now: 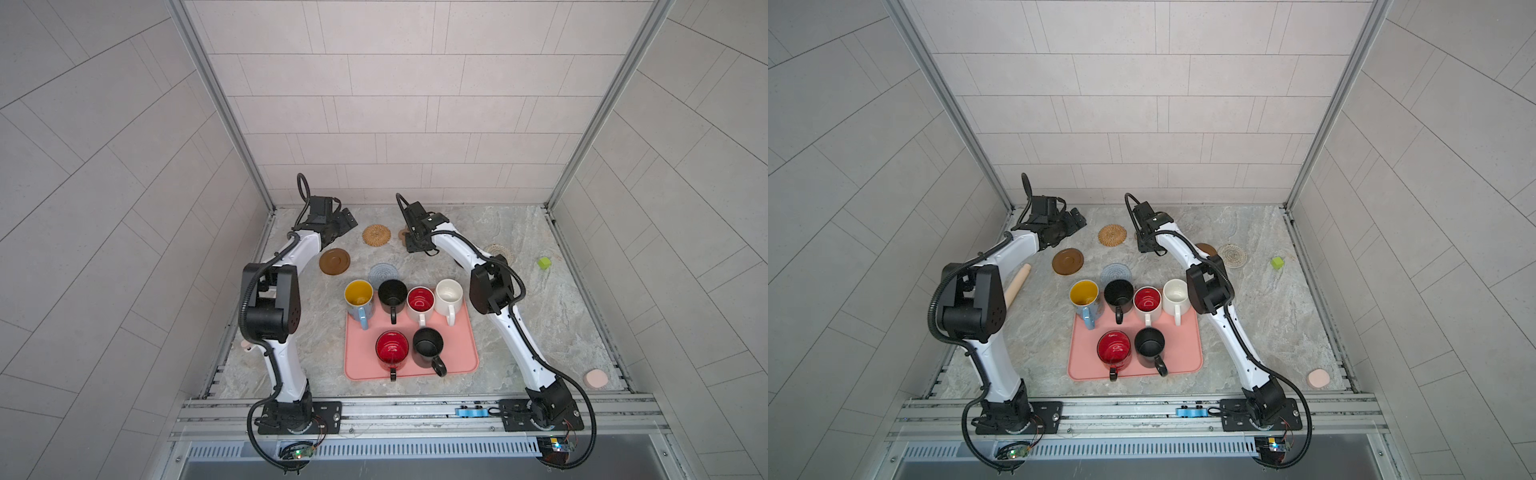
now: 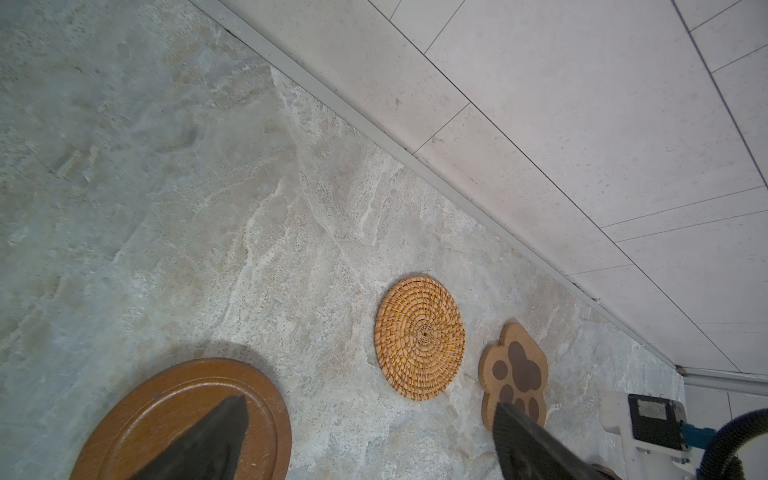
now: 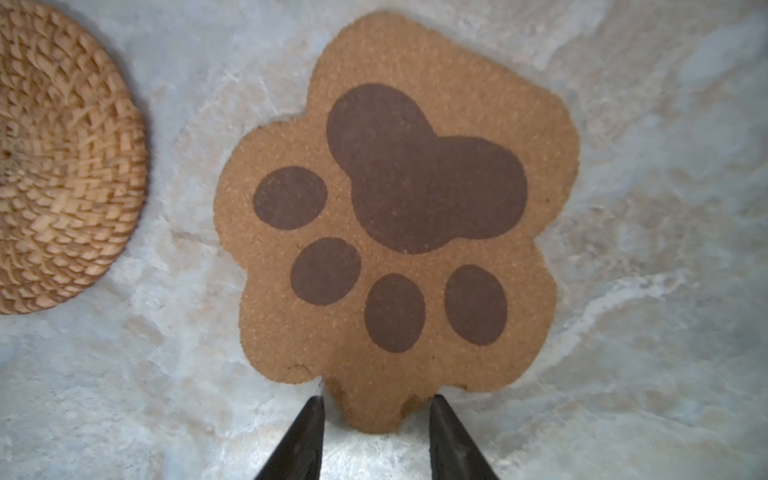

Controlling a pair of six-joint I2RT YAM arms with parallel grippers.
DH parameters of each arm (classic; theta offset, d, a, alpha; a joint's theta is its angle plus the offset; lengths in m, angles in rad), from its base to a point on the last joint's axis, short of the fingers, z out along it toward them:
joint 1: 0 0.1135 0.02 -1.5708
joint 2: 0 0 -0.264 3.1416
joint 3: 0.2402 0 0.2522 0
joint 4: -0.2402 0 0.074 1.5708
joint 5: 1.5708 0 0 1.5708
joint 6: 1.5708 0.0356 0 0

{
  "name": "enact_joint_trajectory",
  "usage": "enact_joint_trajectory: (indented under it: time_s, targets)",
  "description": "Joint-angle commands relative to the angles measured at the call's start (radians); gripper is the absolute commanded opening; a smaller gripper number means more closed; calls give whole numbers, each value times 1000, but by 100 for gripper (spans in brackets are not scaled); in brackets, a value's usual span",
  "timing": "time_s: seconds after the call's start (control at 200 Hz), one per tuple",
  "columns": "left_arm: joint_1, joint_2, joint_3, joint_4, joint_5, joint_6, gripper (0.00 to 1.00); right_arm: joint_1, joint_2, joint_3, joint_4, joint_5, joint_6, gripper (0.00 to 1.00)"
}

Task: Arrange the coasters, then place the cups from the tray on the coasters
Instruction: 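Move the right gripper farther out over the round brown wooden coaster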

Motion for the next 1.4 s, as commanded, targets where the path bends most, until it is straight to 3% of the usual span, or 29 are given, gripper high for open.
enact_joint_trajectory:
  time_s: [0.0, 0.5, 0.811, 1.081, 1.396]
  targets:
    - [-1, -41, 6, 7, -12, -4, 100, 0, 63, -6, -26, -41, -4, 44]
    - [-1, -45, 9, 9, -19, -7, 100, 1, 30, -7, -62, -79, -23, 51]
    - [-1, -55, -8, 21, -27, -12, 100, 1, -87, -65, -91, -51, -62, 52]
    - [0, -59, -3, 33, -31, -11, 100, -34, -264, -221, -61, -23, -58, 54]
    - [0, -54, -8, 45, -30, -14, 100, -151, -384, -393, -49, 28, -53, 55]
